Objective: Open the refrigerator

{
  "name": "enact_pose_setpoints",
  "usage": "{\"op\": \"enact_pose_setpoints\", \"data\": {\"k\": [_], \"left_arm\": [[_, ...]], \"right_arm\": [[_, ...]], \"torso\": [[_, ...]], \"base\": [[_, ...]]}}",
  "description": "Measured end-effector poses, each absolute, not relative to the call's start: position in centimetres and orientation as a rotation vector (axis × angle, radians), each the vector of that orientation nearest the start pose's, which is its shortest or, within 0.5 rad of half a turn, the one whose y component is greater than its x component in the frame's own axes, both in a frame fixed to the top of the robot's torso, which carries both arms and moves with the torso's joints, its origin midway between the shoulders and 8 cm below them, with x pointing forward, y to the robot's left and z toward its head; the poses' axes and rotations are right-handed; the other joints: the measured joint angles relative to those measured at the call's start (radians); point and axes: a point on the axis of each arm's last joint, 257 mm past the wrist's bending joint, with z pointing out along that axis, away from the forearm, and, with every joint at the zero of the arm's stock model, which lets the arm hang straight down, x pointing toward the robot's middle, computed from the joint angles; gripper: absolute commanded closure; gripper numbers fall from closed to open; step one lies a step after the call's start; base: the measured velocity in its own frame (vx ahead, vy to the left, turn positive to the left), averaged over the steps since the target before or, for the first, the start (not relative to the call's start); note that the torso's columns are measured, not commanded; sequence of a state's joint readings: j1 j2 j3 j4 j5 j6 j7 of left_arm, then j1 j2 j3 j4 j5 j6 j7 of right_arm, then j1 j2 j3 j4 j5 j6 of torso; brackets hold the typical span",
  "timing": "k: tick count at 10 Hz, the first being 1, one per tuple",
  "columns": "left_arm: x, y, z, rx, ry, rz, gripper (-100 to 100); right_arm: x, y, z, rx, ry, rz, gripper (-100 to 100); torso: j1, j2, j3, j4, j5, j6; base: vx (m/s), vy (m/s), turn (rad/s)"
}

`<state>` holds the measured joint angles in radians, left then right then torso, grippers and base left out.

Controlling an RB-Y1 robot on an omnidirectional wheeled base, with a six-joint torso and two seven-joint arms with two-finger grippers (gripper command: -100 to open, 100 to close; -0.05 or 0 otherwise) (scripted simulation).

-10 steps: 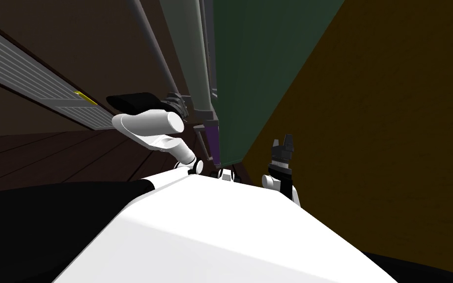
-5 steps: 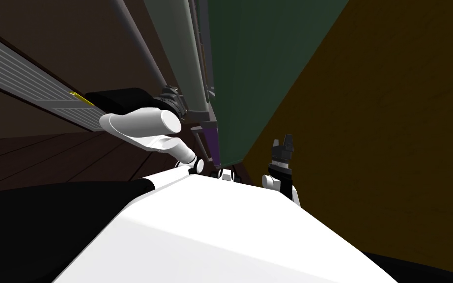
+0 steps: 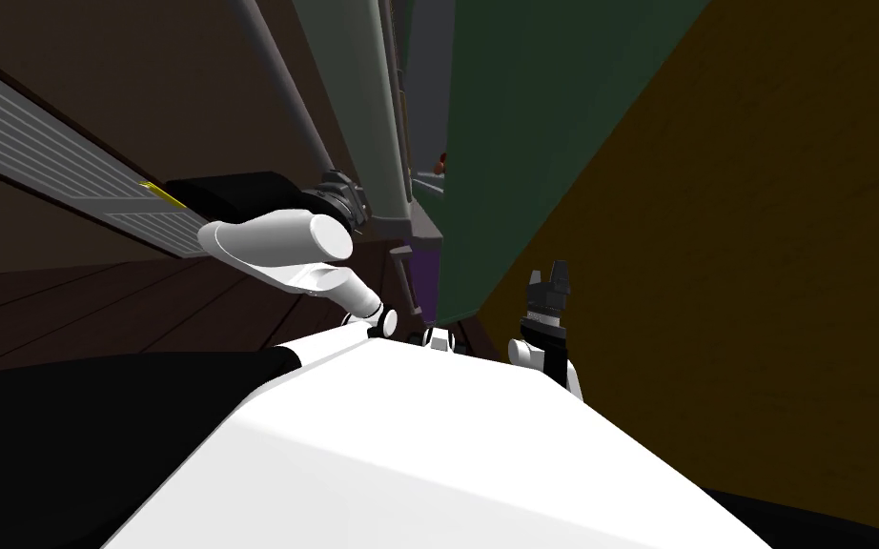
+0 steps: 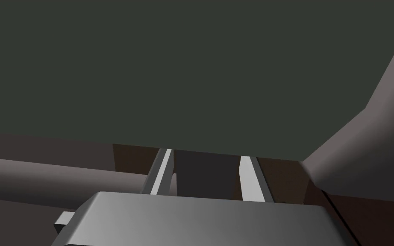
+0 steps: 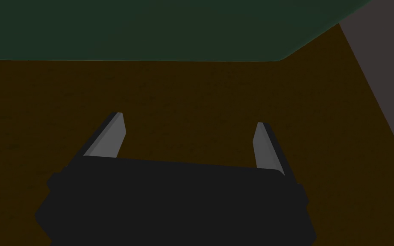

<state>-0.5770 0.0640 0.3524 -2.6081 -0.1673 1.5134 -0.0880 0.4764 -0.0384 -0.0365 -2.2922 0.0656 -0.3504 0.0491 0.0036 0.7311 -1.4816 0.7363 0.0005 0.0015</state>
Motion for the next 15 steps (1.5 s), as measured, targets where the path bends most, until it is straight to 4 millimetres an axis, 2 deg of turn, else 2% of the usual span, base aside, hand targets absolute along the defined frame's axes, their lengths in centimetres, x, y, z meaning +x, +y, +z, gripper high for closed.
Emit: {"op": "enact_pose_setpoints", "data": {"k": [10,15], "left_arm": [[44.7,28.9,13.4,-1.234,1.058,-1.103,100],[44.9,26.3,13.7,-1.191,1.115,-1.172,100]], "right_arm": [[36.7,-28.5,0.8,0.659,0.765,1.153,0],[36.7,-28.5,0.8,0.659,0.765,1.153,0]], "torso": [[-0.009,-0.002,-0.001,0.000,-0.003,0.002],[-0.002,0.006,0.005,0.003,-0.001,-0.002]], "base": [[-0.040,0.266,-0.032],[-0.035,0.257,-0.040]]}}
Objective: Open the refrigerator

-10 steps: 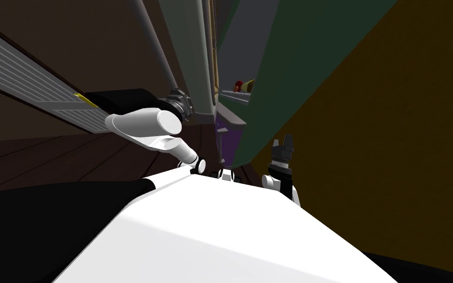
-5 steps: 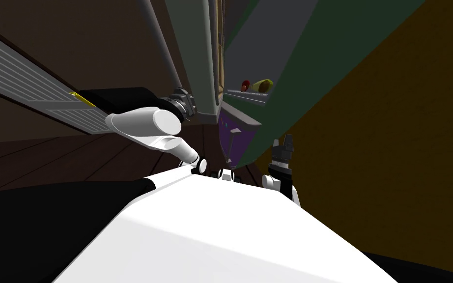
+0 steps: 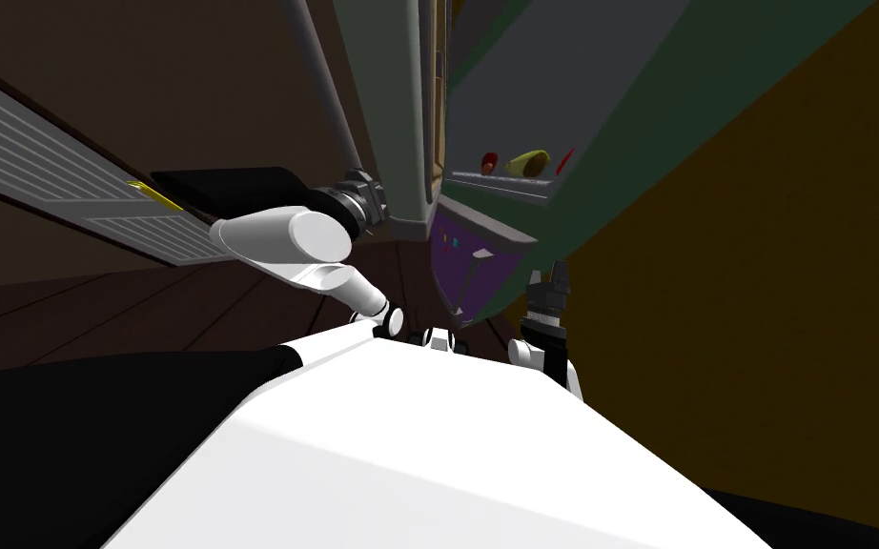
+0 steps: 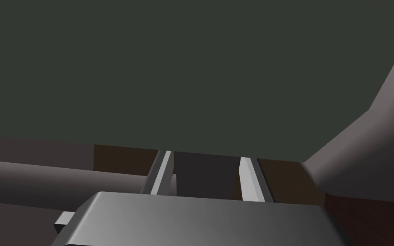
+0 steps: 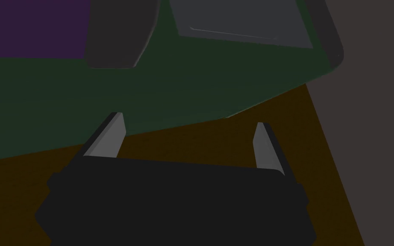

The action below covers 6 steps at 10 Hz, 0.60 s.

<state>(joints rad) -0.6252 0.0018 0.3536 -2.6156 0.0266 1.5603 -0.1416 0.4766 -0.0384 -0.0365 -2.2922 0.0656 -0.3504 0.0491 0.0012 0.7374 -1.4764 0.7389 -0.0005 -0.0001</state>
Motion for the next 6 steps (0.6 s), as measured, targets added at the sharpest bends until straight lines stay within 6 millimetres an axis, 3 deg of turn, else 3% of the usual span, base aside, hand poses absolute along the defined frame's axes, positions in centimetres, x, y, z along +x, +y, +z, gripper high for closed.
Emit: {"op": "enact_pose_setpoints", "data": {"k": [1,3,6], "left_arm": [[44.9,26.3,13.9,-1.185,1.114,-1.175,100],[45.2,25.0,13.5,-1.179,1.153,-1.199,100],[45.9,23.4,13.3,-1.152,1.196,-1.240,100]], "right_arm": [[36.7,-28.5,0.8,0.659,0.765,1.153,0],[36.7,-28.5,0.8,0.659,0.765,1.153,0],[36.7,-28.5,0.8,0.659,0.766,1.153,0]], "torso": [[-0.009,0.000,0.001,-0.002,-0.001,-0.001],[0.005,-0.006,-0.006,0.001,-0.001,0.003],[-0.007,-0.011,-0.009,-0.001,-0.005,0.006]], "base": [[0.000,0.216,-0.023],[0.050,0.377,-0.078],[0.028,0.366,-0.053]]}}
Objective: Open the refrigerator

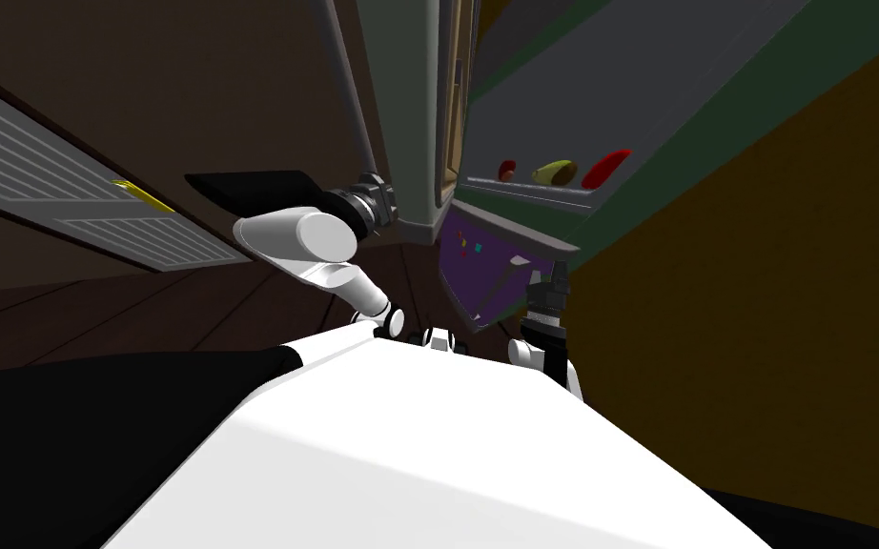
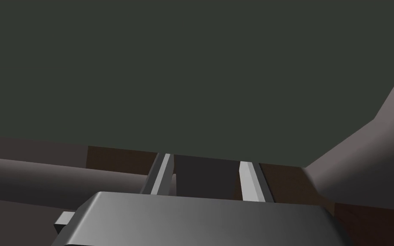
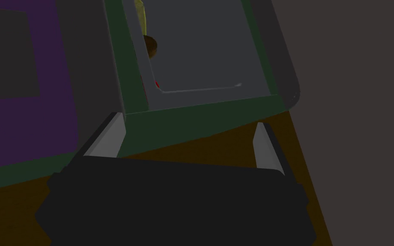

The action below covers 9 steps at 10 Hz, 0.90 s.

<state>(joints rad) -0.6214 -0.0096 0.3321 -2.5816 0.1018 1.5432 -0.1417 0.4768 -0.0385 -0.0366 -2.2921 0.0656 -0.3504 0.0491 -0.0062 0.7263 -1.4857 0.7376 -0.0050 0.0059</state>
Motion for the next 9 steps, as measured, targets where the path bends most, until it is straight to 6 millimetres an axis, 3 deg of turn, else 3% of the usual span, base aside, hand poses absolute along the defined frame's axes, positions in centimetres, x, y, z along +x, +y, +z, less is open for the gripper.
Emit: {"op": "enact_pose_setpoints", "data": {"k": [7,9], "left_arm": [[47.4,18.8,13.6,-1.081,1.287,-1.342,100],[47.8,17.2,13.8,-1.054,1.316,-1.381,100]], "right_arm": [[36.7,-28.5,0.8,0.659,0.765,1.153,0],[36.7,-28.5,0.8,0.659,0.765,1.153,0]], "torso": [[-0.002,0.006,0.004,0.000,0.001,-0.002],[0.006,0.011,0.009,0.002,0.004,-0.005]], "base": [[0.010,0.380,-0.067],[0.023,0.386,-0.089]]}}
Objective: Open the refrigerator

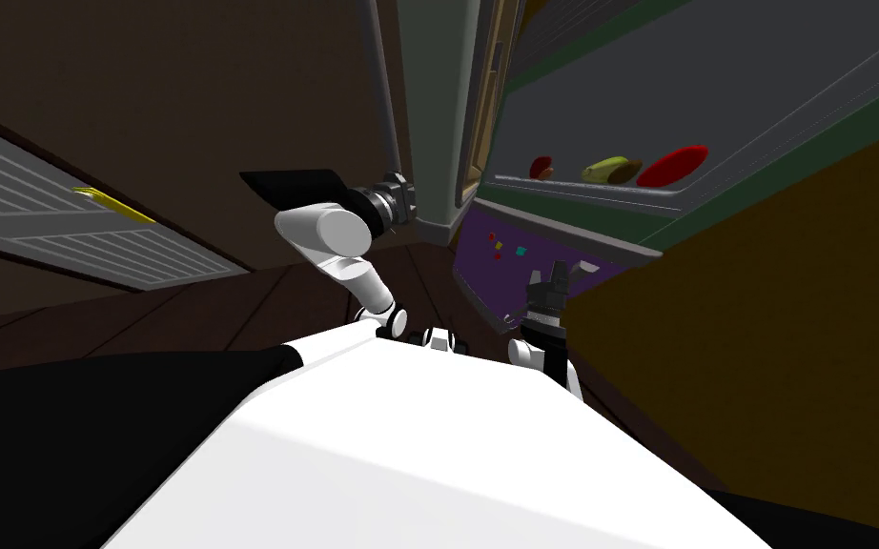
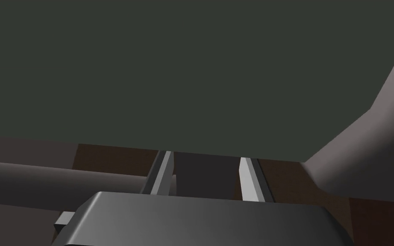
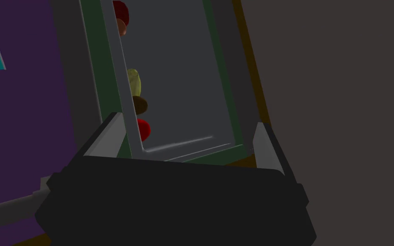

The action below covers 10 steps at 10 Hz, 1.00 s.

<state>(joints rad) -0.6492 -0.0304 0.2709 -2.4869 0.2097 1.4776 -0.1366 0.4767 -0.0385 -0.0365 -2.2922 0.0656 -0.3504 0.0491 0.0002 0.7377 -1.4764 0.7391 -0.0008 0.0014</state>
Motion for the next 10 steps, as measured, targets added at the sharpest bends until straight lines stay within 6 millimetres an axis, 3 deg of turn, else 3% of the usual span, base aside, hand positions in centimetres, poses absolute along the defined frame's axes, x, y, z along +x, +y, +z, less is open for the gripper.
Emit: {"op": "enact_pose_setpoints", "data": {"k": [2,4,10], "left_arm": [[47.8,16.6,14.1,-1.039,1.319,-1.397,100],[47.5,17.8,13.4,-1.061,1.331,-1.393,100],[45.9,19.6,13.8,-1.046,1.330,-1.415,100]], "right_arm": [[36.7,-28.5,0.8,0.660,0.765,1.153,0],[36.7,-28.5,0.8,0.659,0.765,1.153,0],[36.7,-28.5,0.8,0.660,0.765,1.153,0]], "torso": [[-0.010,0.004,0.004,-0.002,-0.001,-0.003],[0.001,-0.007,-0.007,0.001,-0.002,0.004],[-0.010,-0.004,-0.003,-0.001,-0.003,0.002]], "base": [[0.077,0.173,-0.124],[0.100,0.338,-0.249],[0.083,0.289,-0.200]]}}
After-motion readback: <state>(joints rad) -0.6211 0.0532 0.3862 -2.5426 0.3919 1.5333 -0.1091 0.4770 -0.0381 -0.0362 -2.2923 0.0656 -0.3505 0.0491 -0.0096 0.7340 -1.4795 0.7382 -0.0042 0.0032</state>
